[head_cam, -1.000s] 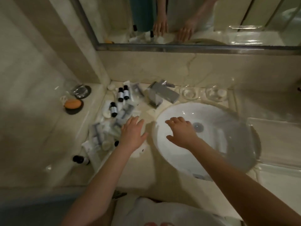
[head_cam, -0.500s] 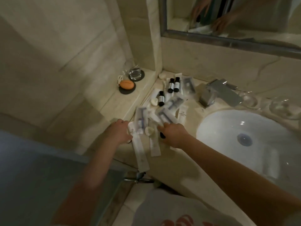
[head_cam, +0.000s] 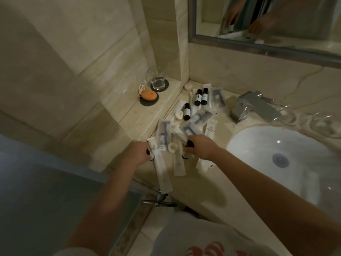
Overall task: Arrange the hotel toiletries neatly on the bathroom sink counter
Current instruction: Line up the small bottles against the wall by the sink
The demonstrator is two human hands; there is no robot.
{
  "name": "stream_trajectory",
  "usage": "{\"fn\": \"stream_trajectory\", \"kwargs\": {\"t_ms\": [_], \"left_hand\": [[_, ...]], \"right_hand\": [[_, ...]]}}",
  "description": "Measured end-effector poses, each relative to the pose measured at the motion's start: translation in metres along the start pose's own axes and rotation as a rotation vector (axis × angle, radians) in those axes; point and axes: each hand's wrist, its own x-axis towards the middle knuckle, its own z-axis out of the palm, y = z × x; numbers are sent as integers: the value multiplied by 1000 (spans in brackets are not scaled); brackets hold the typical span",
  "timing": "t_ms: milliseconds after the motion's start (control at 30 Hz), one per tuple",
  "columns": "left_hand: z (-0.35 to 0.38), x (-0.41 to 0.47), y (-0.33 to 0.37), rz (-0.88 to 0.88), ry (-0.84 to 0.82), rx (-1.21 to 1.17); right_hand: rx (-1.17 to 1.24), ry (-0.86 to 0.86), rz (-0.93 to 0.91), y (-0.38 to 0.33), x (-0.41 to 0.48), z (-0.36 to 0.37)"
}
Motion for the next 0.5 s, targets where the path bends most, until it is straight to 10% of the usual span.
{"fn": "stream_trajectory", "kwargs": {"t_ms": [500], "left_hand": [[-14,-34,228,492,217,31]], "right_hand": [[310,554,365,113,-155,-83]]}}
